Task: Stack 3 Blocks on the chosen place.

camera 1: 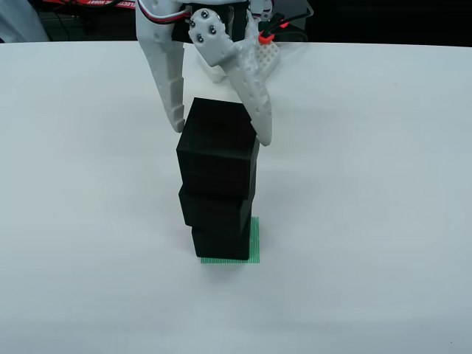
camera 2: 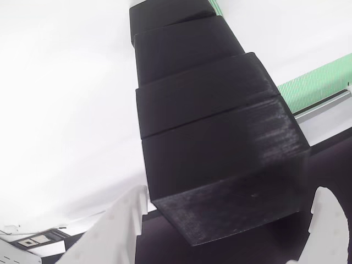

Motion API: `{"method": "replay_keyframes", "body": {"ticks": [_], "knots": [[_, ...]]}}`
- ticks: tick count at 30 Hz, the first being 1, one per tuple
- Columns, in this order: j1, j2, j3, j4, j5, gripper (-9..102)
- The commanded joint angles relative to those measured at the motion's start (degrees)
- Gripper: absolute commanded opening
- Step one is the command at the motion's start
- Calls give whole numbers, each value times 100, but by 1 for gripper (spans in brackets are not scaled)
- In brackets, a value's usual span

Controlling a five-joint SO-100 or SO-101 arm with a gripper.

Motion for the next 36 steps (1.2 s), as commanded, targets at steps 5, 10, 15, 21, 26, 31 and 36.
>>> {"method": "replay_keyframes", "body": {"ticks": [5,10,15,21,26,31,36], "knots": [[132,668,-132,9,53,37],[281,1556,-123,-9,9,36],[360,2514,105,-158,62,22],[360,3929,1433,-932,527,10],[299,4790,2531,-1881,1846,0],[97,5572,3612,-2540,3340,0],[-44,6311,4614,-2865,4623,0]]}}
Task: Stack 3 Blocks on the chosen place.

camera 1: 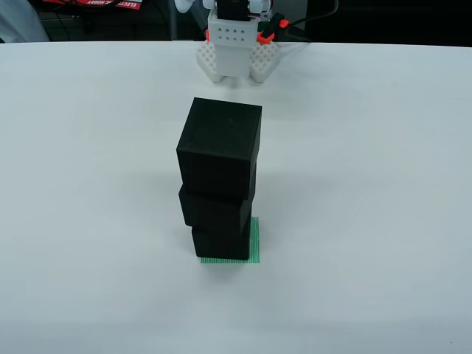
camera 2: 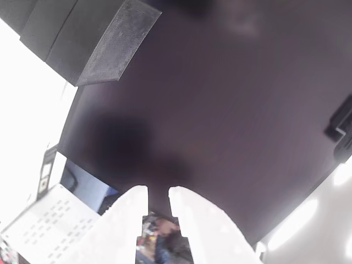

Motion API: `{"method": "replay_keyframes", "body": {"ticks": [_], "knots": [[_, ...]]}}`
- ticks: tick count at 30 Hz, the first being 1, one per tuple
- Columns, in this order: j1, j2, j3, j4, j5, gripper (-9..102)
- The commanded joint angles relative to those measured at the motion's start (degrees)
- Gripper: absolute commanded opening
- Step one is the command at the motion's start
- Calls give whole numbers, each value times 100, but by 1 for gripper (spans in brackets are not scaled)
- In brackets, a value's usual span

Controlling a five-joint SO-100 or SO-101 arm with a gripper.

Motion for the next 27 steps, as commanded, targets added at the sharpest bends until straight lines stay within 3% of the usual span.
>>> {"method": "replay_keyframes", "body": {"ticks": [1,16,27], "knots": [[-229,492,589,-211,747,0],[-378,2276,2944,-817,2215,0],[-352,3164,4210,-729,2487,0]]}}
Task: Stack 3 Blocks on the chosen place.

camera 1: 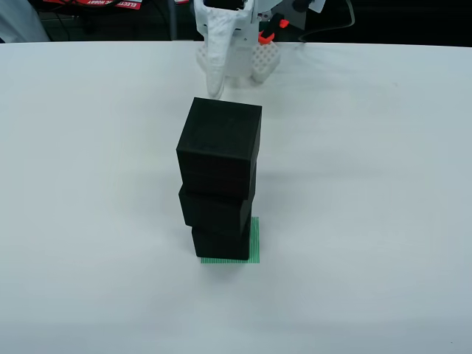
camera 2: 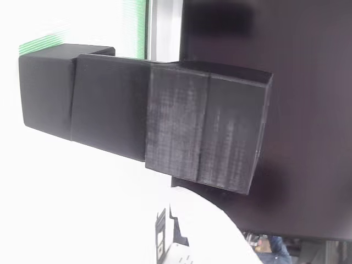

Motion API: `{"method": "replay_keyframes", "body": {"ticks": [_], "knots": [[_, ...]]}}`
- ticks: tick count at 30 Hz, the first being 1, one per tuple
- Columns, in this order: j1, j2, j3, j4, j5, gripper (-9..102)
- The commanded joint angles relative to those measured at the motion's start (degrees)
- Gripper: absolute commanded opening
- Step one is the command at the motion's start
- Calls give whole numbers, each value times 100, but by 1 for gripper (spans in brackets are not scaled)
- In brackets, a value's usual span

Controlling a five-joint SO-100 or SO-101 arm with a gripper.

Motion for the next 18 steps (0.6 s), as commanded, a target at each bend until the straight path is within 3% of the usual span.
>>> {"method": "replay_keyframes", "body": {"ticks": [1,18], "knots": [[-26,281,211,35,53,0],[-97,387,940,62,466,0]]}}
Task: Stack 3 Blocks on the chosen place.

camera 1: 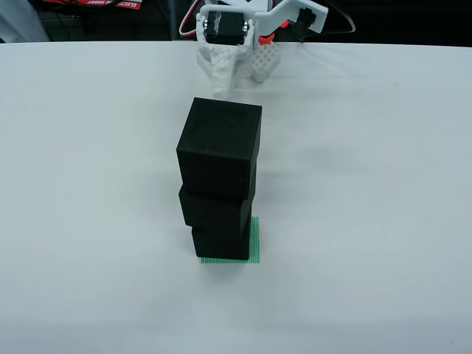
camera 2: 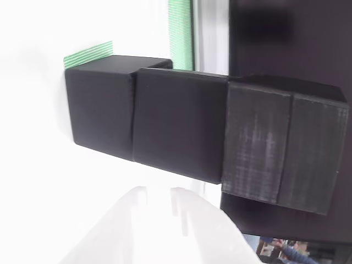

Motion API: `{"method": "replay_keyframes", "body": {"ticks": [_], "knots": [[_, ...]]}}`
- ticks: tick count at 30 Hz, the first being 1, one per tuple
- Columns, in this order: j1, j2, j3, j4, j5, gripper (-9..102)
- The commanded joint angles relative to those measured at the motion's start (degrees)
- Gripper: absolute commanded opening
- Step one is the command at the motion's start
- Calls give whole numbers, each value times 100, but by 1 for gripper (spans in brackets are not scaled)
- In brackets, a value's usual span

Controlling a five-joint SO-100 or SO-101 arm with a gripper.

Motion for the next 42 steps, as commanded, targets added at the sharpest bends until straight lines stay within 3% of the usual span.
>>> {"method": "replay_keyframes", "body": {"ticks": [1,42], "knots": [[9,44,97,18,53,0],[-97,62,580,-211,-9,0]]}}
